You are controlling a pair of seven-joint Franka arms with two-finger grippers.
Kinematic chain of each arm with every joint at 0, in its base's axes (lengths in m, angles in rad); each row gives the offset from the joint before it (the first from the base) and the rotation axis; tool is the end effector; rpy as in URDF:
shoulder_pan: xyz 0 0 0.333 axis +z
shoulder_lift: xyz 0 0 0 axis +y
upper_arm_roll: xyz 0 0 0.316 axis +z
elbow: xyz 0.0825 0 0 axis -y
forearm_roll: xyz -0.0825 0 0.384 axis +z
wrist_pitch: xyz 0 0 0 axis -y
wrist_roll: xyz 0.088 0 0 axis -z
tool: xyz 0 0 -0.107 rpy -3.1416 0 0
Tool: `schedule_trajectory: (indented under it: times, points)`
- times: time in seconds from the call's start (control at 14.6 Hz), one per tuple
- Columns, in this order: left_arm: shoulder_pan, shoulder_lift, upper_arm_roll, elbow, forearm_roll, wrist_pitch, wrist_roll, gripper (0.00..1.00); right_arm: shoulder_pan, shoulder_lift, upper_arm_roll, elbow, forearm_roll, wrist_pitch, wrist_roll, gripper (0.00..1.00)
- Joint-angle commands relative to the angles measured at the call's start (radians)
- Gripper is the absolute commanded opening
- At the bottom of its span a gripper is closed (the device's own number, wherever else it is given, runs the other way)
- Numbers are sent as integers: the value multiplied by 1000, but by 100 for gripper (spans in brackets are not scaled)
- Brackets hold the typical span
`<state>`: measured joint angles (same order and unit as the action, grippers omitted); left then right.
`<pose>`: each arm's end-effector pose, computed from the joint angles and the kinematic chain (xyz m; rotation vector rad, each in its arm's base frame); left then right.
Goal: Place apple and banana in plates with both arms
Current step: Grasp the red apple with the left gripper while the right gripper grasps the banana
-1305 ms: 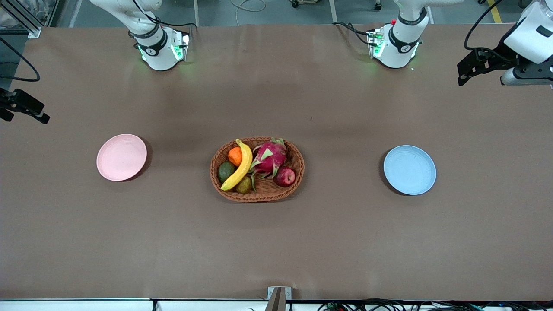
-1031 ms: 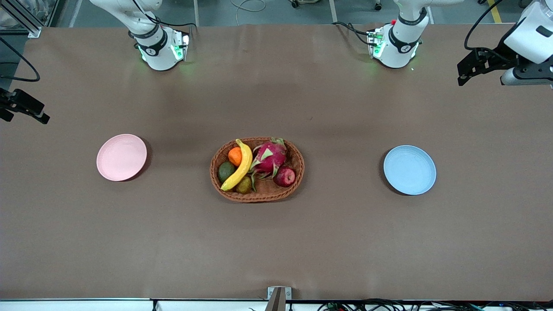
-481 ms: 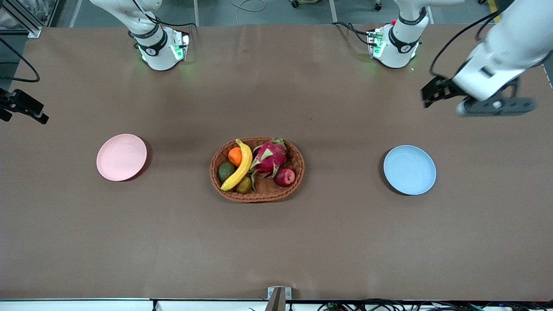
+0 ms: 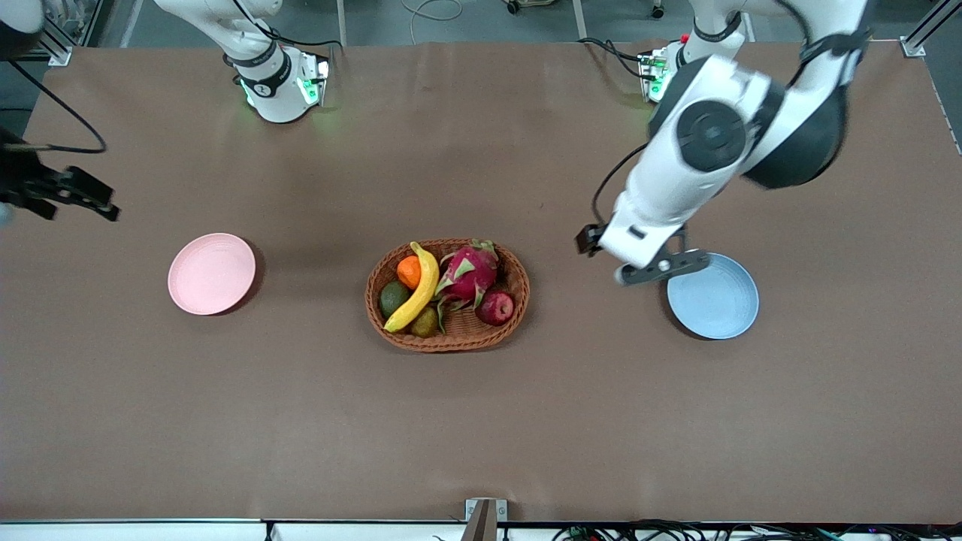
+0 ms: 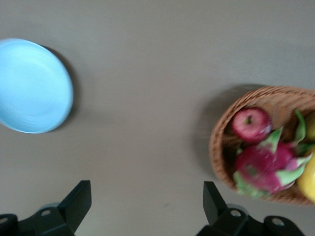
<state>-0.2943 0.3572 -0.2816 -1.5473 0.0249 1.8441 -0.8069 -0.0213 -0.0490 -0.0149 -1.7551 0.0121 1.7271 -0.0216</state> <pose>0.5645 -0.3375 0.4481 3.0895 0.3699 -0.1290 0.5484 -0.0189 0.5775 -3.1292 0.0256 -0.0334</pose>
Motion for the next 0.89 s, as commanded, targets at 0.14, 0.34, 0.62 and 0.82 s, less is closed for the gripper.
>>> schedule_trajectory:
  times: [0.14, 0.34, 0.62, 0.82]
  points:
    - [-83, 193, 4, 72, -8, 240, -257, 100, 179, 153, 1, 2, -12, 87, 259, 100]
    - [-118, 279, 4, 73, -5, 374, -384, 100, 288, 273, 1, 25, -9, 179, 380, 100]
    - [-155, 353, 4, 73, -8, 513, -555, 100, 408, 449, 1, 117, -9, 264, 639, 100]
    - [-163, 390, 4, 73, -9, 552, -621, 100, 475, 567, 1, 215, -11, 267, 814, 100]
